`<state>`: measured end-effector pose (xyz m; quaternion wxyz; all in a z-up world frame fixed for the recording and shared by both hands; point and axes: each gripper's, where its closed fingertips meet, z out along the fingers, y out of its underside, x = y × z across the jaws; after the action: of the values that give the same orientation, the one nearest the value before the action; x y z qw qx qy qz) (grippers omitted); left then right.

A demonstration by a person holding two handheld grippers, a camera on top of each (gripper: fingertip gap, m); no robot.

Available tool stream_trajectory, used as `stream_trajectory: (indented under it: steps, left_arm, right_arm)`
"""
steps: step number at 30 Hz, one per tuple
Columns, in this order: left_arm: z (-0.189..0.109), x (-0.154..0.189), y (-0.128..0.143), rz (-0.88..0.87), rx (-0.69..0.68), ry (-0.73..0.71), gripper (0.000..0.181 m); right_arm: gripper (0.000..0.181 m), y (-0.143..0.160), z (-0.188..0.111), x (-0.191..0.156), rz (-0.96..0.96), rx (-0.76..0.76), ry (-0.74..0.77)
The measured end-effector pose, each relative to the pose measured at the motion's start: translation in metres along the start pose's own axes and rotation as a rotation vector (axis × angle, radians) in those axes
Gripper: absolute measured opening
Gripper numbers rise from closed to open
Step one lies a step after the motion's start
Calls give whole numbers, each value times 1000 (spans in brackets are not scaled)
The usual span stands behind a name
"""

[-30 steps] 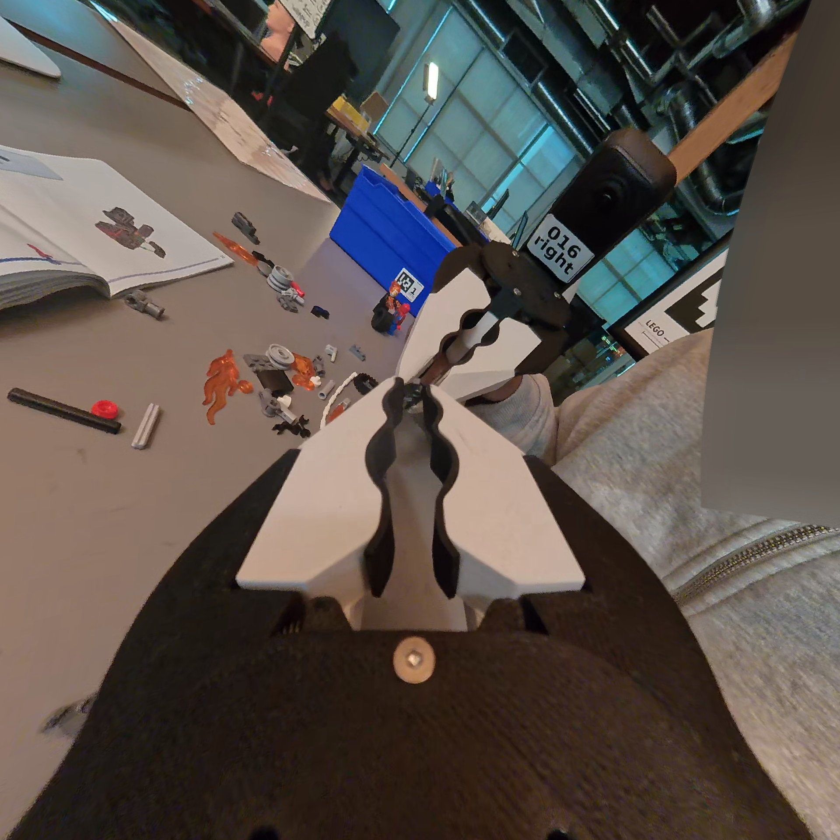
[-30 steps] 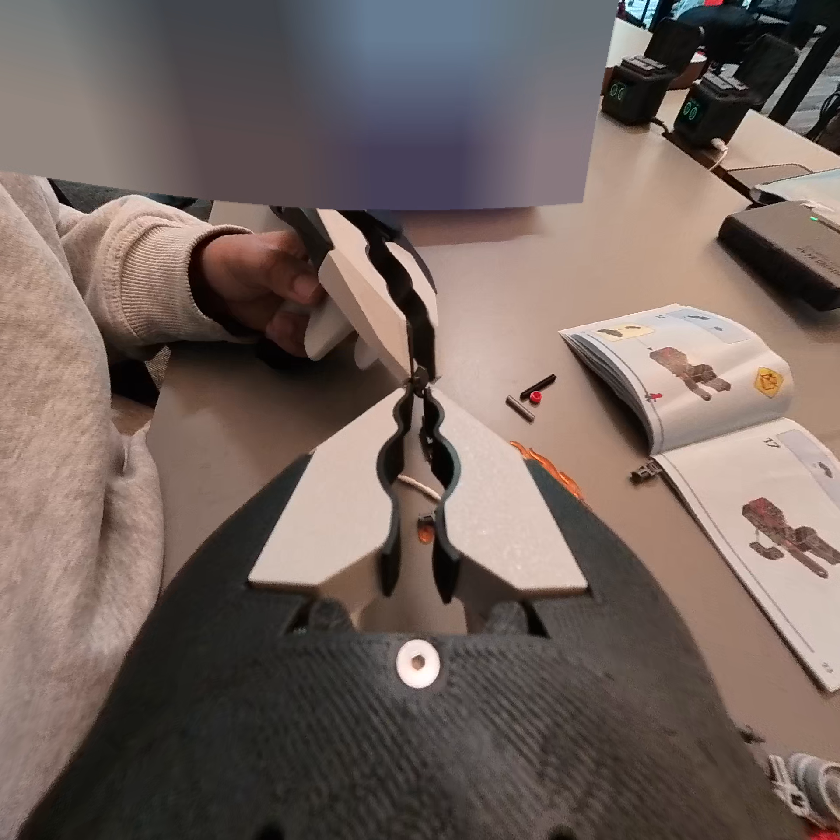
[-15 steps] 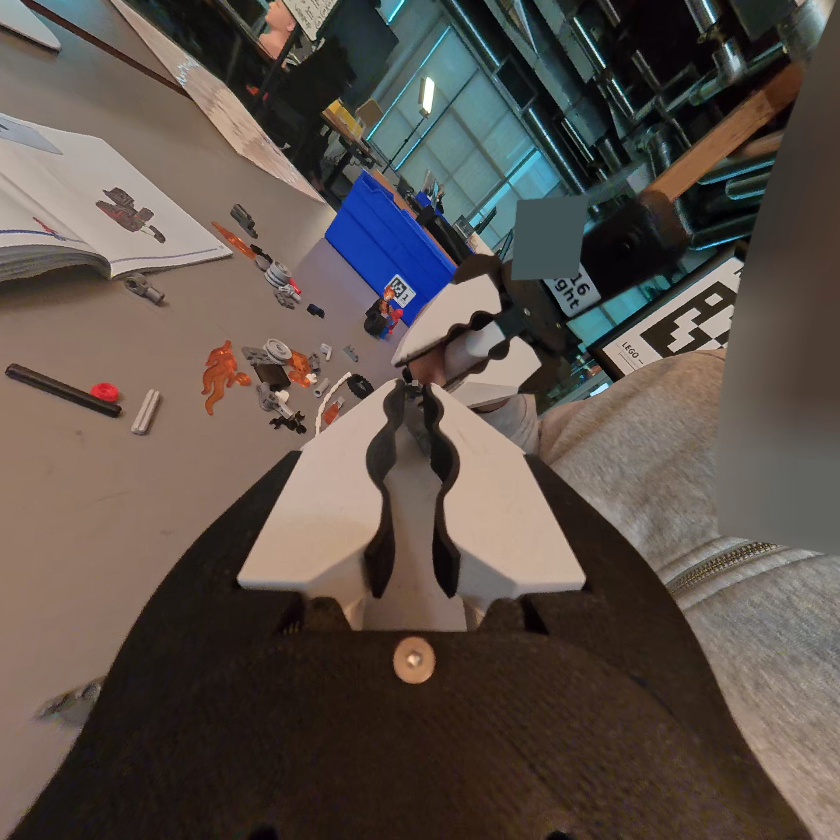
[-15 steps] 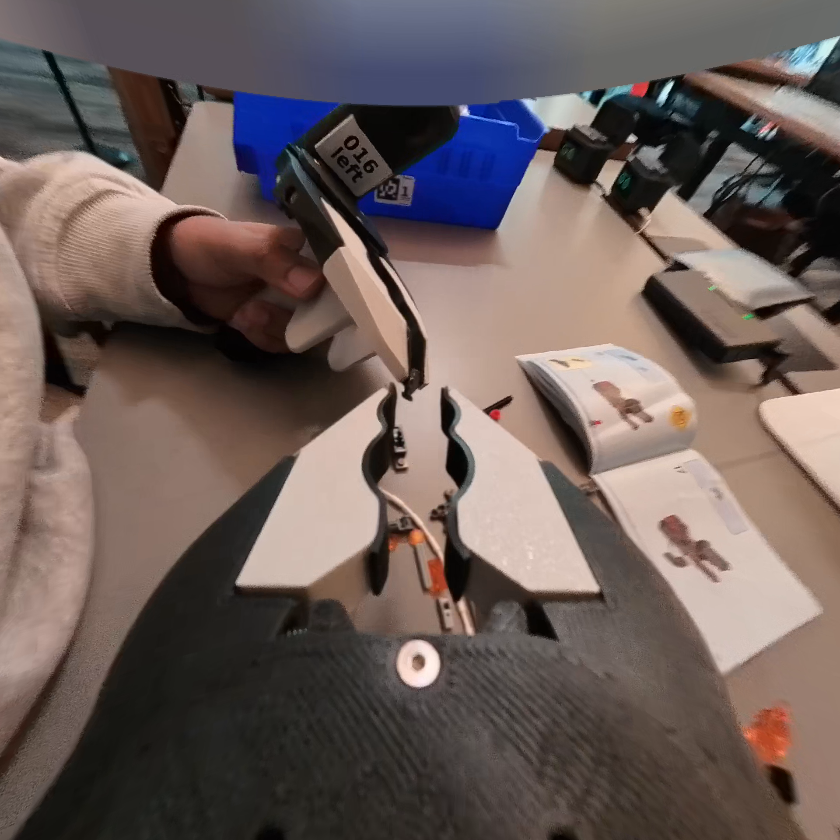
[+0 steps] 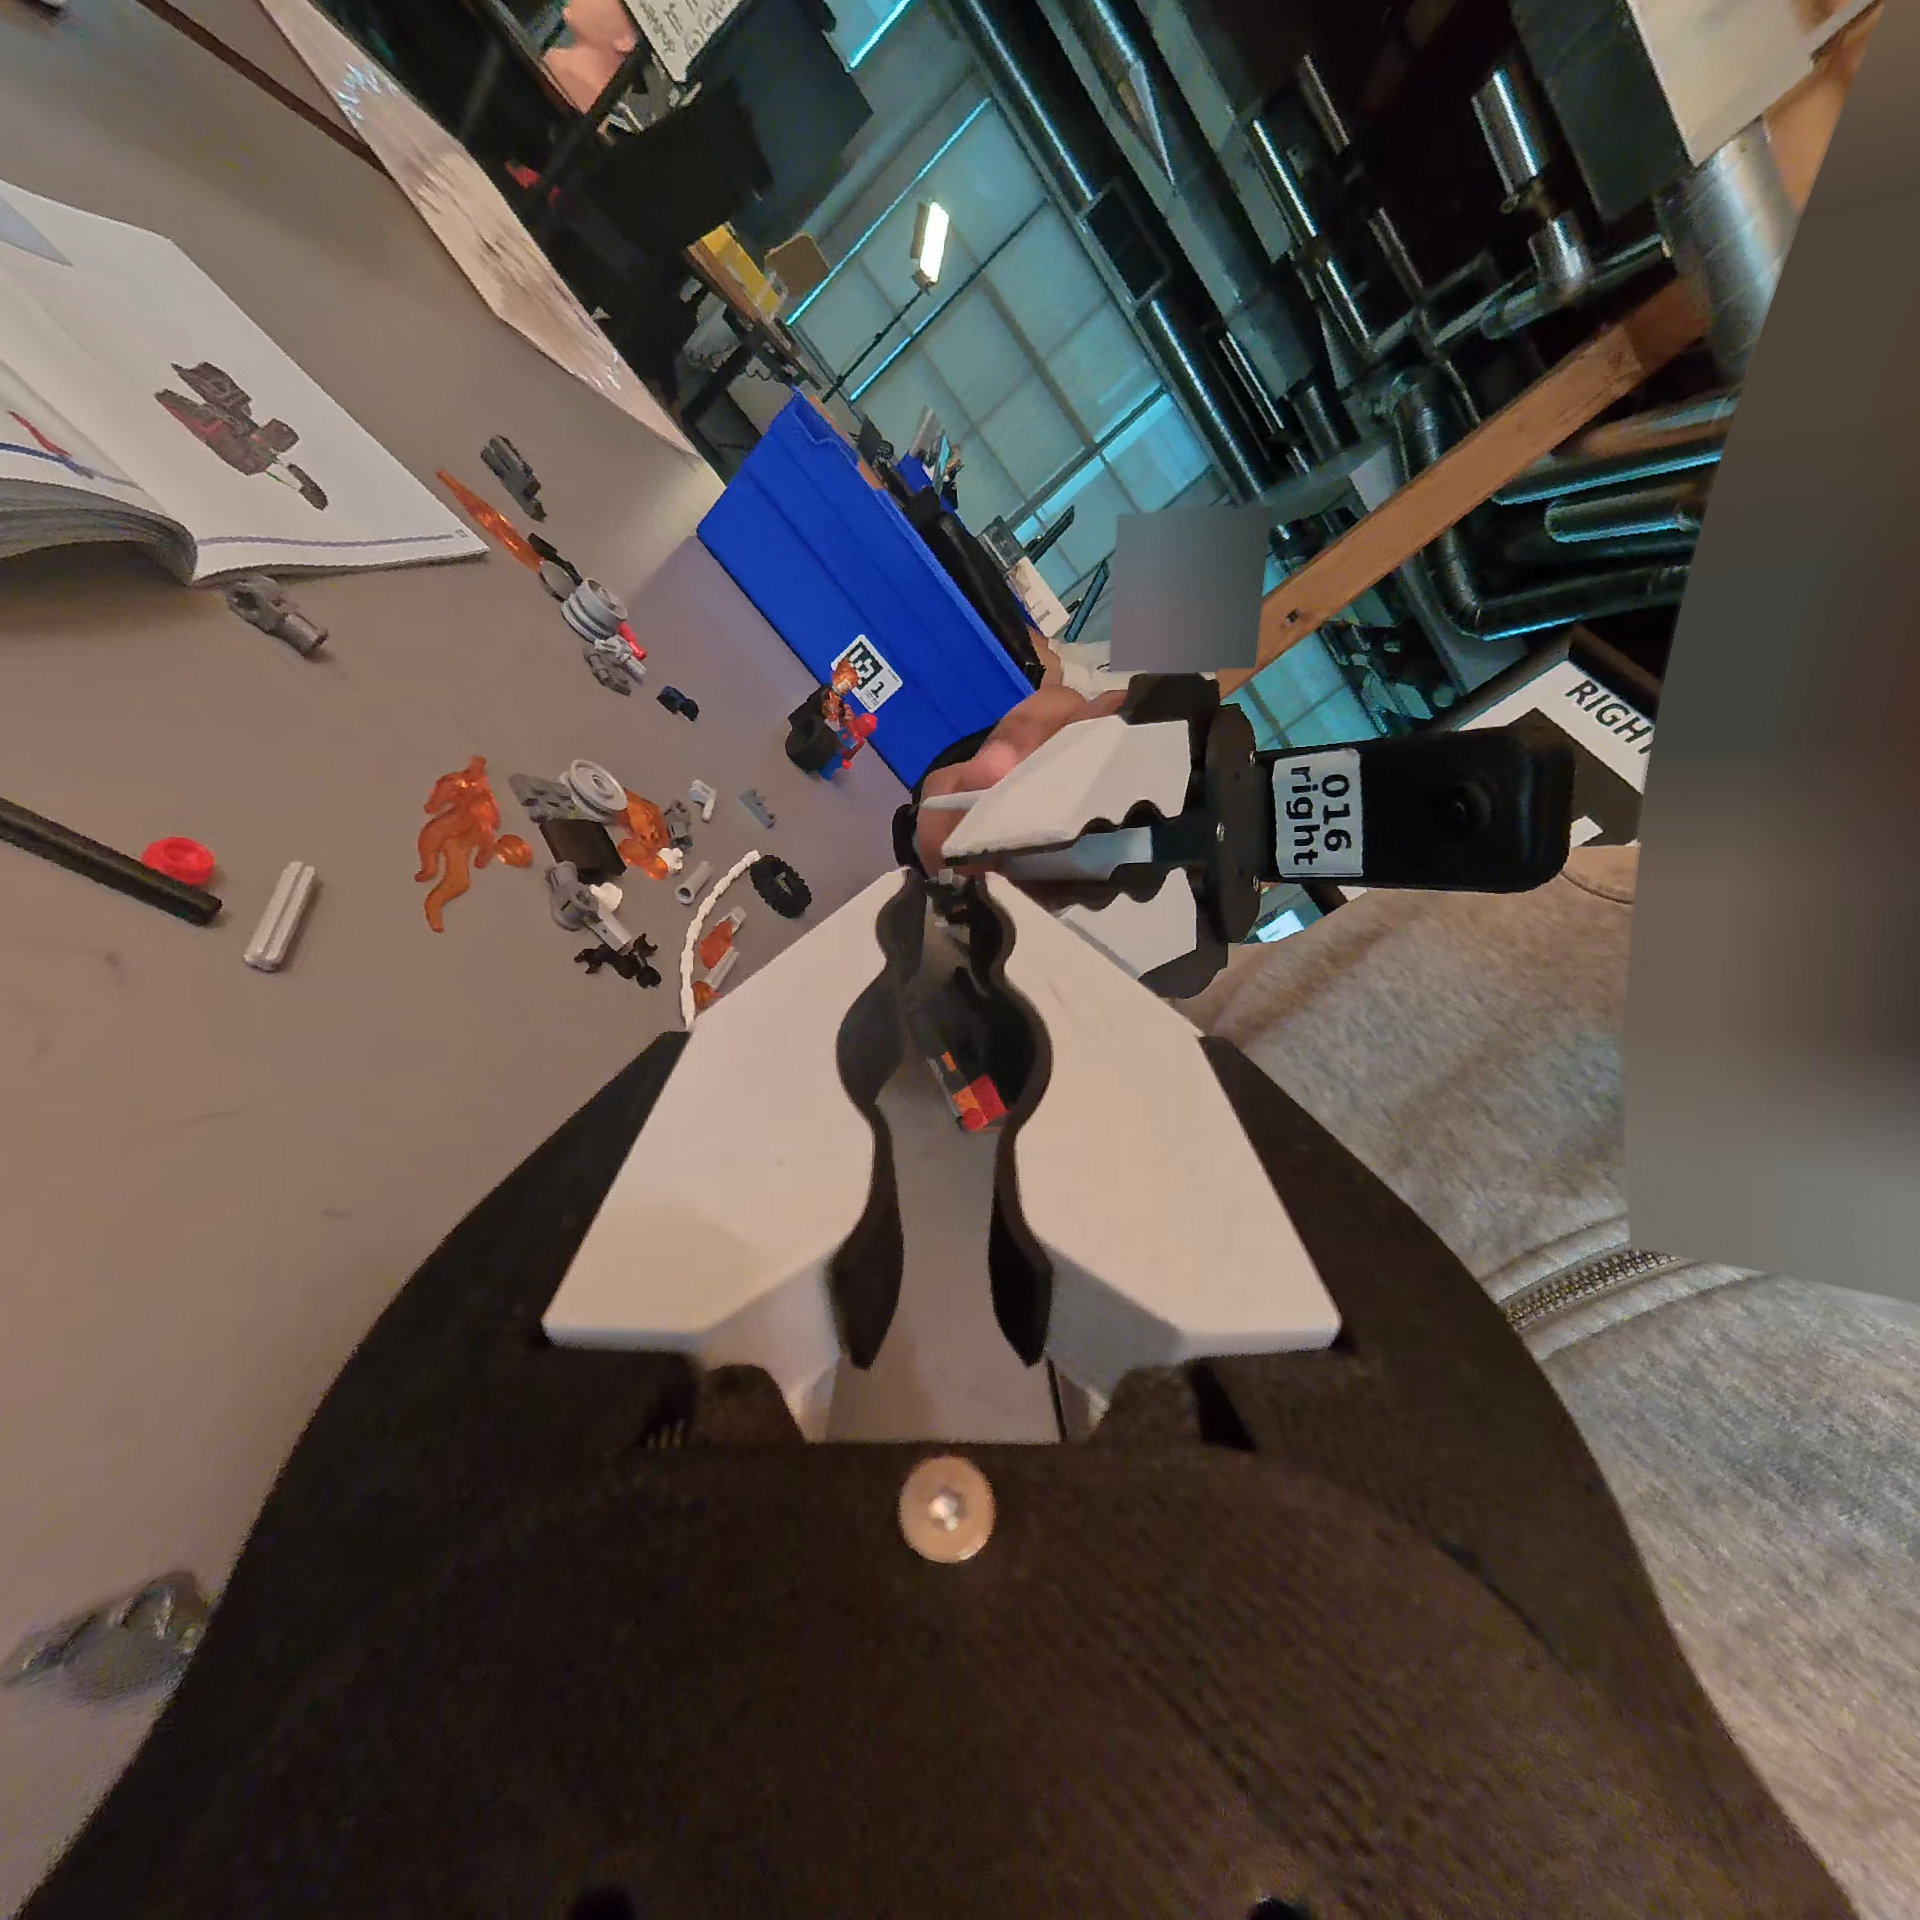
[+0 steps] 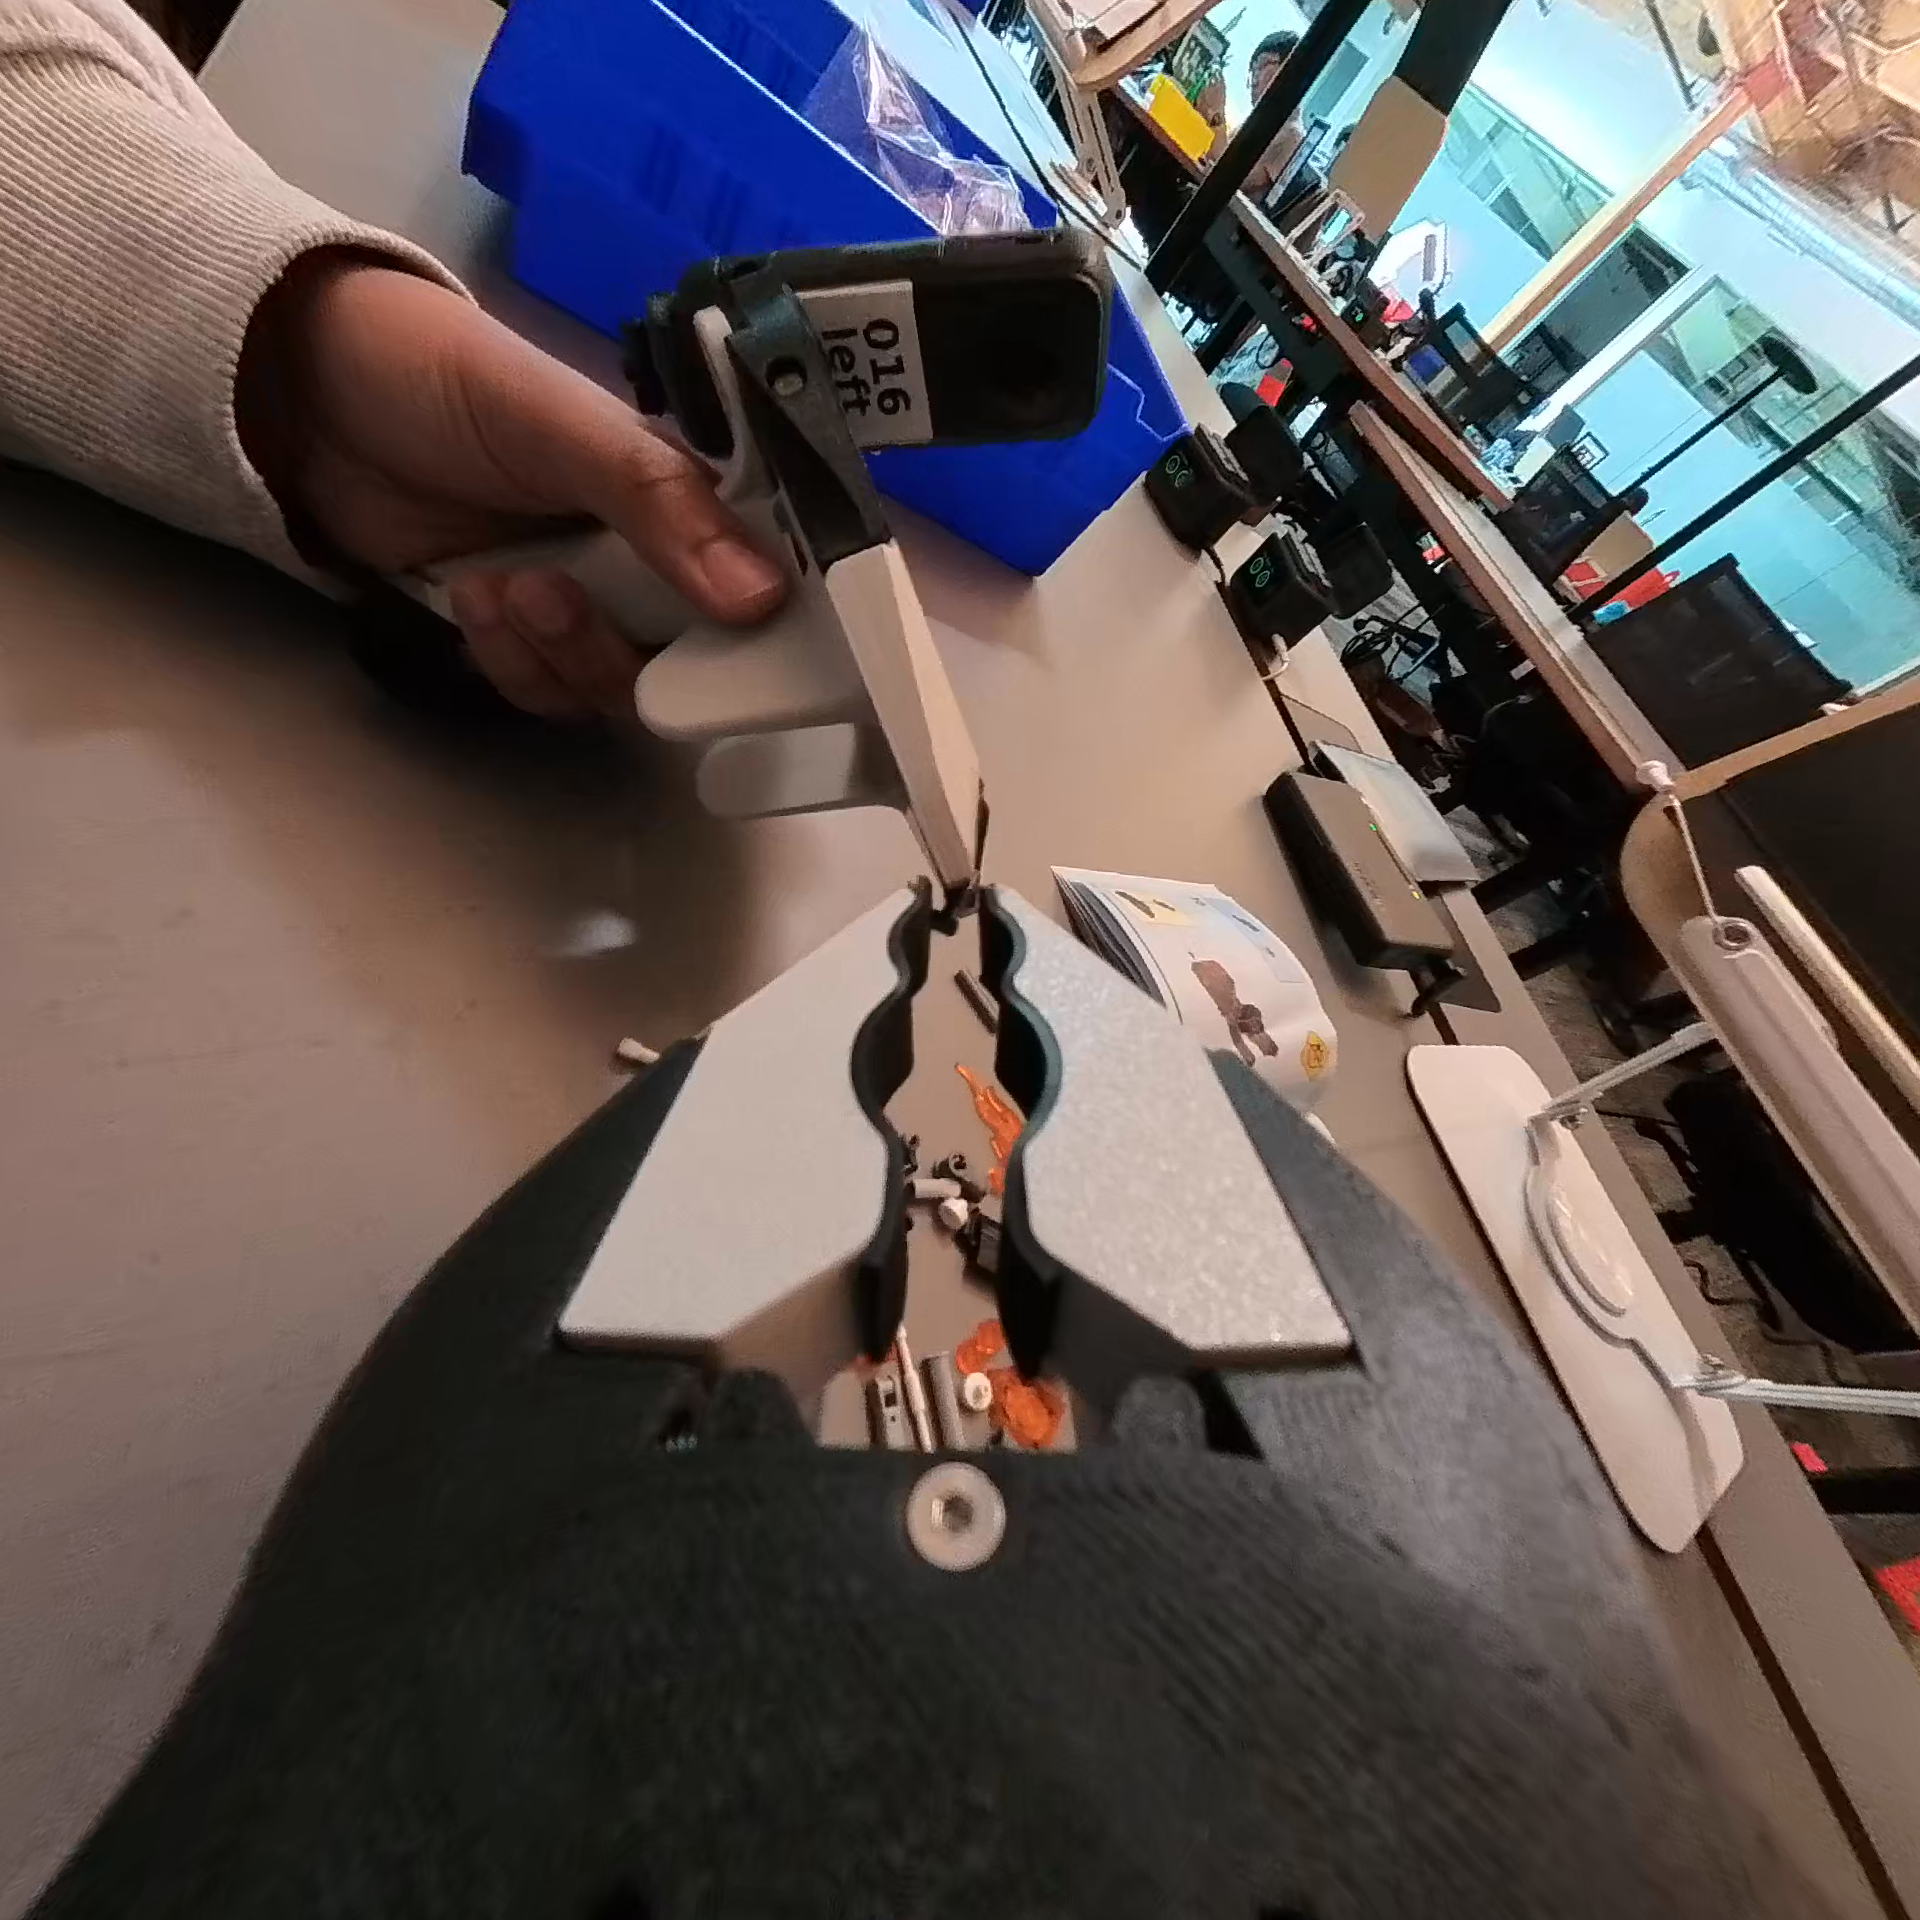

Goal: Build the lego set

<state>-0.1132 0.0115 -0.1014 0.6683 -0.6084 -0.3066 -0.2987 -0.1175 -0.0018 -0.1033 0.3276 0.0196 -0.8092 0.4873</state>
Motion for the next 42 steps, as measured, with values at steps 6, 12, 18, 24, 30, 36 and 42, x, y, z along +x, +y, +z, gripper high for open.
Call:
stream_trajectory:
  steps: [6, 12, 18, 24, 30, 36, 42]
  left_arm:
    - [0, -1, 0, -2, 0, -8, 6]
    - [1, -2, 2, 5, -9, -14, 6]
    - [1, 0, 1, 9, -7, -2, 7]
    - [-2, 3, -4, 28, 21, 9, 17]
    - [-5, 1, -8, 67, 42, -21, 19]
    - [-16, 2, -12, 133, 15, -54, 22]
    - [-34, -34, 3, 347, -200, -339, 20]
  right_arm:
    - [11, 3, 2, -3, 5, -16, -19]
    - [3, 2, 1, -1, 20, -11, -11]
    - [2, 0, 0, -1, 77, 3, -36]
    - [2, 4, -2, 5, 218, 5, -66]
    - [2, 4, -5, 10, 430, 39, -143]
    - [1, 11, -6, 9, 562, 29, -222]
    - [2, 31, 5, -9, 630, -97, -384]
